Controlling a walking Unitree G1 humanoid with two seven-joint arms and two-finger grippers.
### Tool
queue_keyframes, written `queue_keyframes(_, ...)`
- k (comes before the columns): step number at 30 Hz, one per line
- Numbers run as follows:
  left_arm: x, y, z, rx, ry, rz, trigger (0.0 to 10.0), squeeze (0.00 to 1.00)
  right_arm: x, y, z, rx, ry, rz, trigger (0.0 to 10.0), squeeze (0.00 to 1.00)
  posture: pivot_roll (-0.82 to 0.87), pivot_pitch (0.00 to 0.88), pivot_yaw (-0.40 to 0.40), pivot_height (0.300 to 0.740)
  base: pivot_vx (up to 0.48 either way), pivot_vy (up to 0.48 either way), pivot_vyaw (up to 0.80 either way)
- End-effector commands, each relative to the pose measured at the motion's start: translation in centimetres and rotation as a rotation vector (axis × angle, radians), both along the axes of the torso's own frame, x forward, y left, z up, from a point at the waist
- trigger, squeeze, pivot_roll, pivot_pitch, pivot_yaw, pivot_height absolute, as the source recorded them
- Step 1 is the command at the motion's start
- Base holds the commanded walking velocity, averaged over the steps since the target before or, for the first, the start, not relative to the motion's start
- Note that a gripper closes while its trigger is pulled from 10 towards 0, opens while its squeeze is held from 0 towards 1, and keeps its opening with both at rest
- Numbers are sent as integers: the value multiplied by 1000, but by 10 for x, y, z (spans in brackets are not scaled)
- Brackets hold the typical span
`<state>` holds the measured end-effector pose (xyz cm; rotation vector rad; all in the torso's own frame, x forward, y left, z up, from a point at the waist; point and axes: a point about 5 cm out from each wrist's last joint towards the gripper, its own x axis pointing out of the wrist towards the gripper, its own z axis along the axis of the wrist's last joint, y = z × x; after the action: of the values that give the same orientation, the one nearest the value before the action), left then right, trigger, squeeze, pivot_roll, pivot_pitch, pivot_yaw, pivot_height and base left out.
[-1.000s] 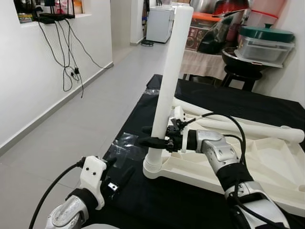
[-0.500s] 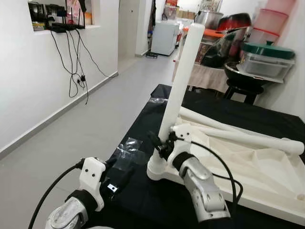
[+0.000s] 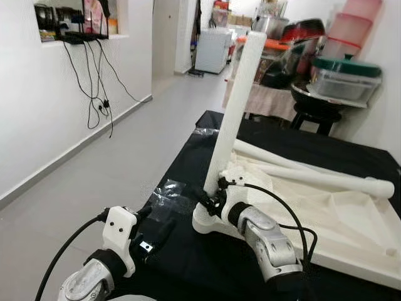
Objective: Building children table
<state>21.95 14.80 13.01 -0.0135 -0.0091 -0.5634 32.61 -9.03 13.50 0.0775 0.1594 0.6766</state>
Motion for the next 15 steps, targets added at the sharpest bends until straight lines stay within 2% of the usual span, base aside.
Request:
queue_keyframes(1, 1, -3, -2, -9, 11, -17, 10000, 0, 3, 3, 16, 10, -80, 140, 10000, 976, 150, 0, -115, 740, 0, 0, 0)
queue_keyframes(2, 1, -3, -2, -9, 11, -17, 10000, 0, 3, 3, 16, 10, -80, 140, 10000, 976, 150, 0, -115, 740, 0, 0, 0)
queue_keyframes(3, 1, -3, -2, -10, 11, -19, 10000, 0, 4, 3, 23, 5, -116, 254, 10000, 443, 152, 0, -116, 740, 0, 0, 0)
queue_keyframes(4, 1, -3, -2, -10, 11, -19, 10000, 0, 4, 3, 23, 5, -116, 254, 10000, 443, 152, 0, -116, 740, 0, 0, 0)
queue_keyframes(5, 2, -3, -2, -10, 10, -19, 10000, 0, 7, 1, 28, 4, -133, 346, 10000, 0, 155, 0, -120, 740, 0, 0, 0)
queue_keyframes(7, 3, -4, -3, -11, 7, -18, 10000, 0, 14, -6, 32, -25, -125, 492, 10000, 0, 162, 0, -125, 740, 0, 0, 0)
queue_keyframes(12, 4, -5, -3, -11, 5, -16, 10000, 0, 21, -12, 28, -71, -92, 555, 10000, 0, 163, 0, -129, 740, 0, 0, 0)
queue_keyframes(13, 4, -5, -3, -11, 4, -15, 10000, 0, 24, -15, 29, -58, -83, 552, 8824, 0, 160, 0, -132, 740, 0, 0, 0)
queue_keyframes(14, 4, -5, -3, -11, 4, -15, 10000, 0, 24, -15, 29, -58, -83, 552, 8824, 0, 160, 0, -132, 740, 0, 0, 0)
queue_keyframes(15, 4, -6, -3, -12, 2, -14, 10000, 0, 27, -18, 33, -28, -82, 558, 0, 0, 156, 0, -130, 740, 0, 0, 0)
